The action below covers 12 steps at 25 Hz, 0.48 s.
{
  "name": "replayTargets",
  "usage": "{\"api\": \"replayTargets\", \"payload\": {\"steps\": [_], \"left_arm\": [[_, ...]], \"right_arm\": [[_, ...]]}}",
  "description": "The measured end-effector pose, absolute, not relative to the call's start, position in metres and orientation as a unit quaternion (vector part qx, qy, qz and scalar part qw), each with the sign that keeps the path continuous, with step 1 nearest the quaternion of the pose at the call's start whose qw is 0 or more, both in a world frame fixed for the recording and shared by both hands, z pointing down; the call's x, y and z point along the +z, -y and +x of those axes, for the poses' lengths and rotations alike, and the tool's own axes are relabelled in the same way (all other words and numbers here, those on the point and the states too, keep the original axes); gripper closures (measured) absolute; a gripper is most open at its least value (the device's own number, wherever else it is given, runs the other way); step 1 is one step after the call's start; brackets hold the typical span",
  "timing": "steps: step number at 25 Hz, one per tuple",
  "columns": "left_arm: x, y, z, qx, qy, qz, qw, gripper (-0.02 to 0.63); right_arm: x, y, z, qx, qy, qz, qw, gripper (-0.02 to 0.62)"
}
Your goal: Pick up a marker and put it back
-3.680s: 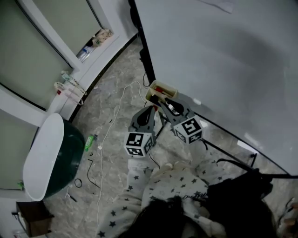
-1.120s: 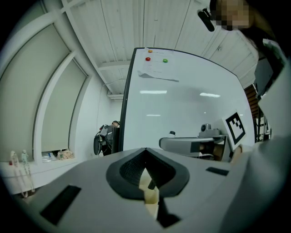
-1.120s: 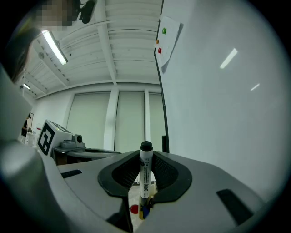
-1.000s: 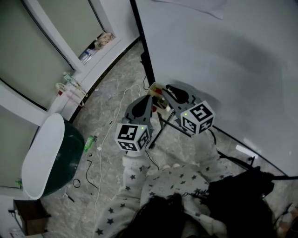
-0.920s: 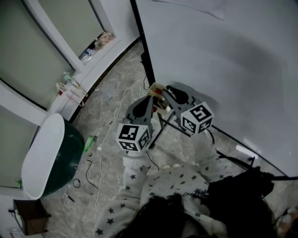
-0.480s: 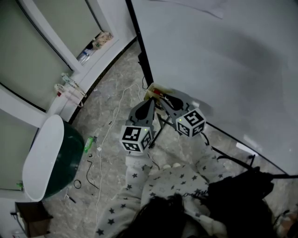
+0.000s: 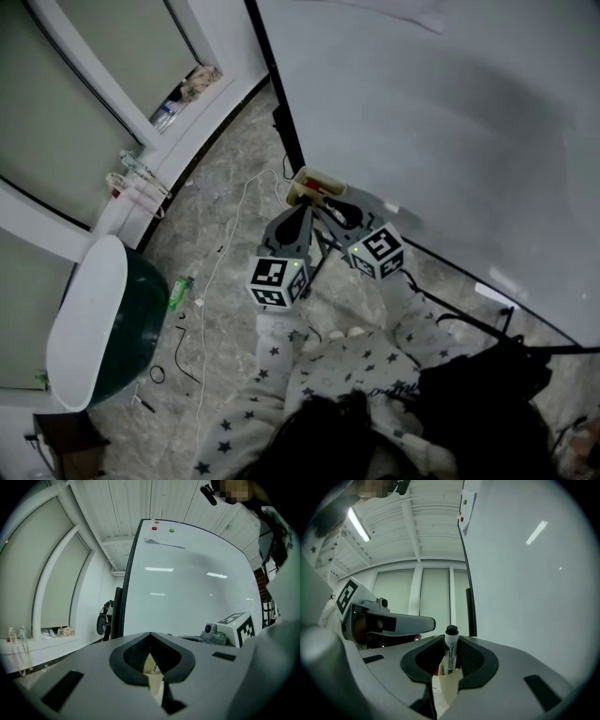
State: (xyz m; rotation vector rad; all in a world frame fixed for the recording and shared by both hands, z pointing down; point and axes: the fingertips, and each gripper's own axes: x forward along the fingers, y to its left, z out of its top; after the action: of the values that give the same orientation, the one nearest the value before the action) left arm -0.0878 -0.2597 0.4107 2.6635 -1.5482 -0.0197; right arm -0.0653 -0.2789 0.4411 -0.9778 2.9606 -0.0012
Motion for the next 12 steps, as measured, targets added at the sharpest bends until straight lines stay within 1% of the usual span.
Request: {"api": "replayTargets", "payload": {"steps": [12], "left_arm": [[0.4152, 0.2664, -0.0835, -0.003, 0.495, 0.869, 0.033, 0.604]], "right_arm": [[0.4428, 0.2762, -0.0653, 0.008, -0.952, -0.305, 0.003, 0.511]]}}
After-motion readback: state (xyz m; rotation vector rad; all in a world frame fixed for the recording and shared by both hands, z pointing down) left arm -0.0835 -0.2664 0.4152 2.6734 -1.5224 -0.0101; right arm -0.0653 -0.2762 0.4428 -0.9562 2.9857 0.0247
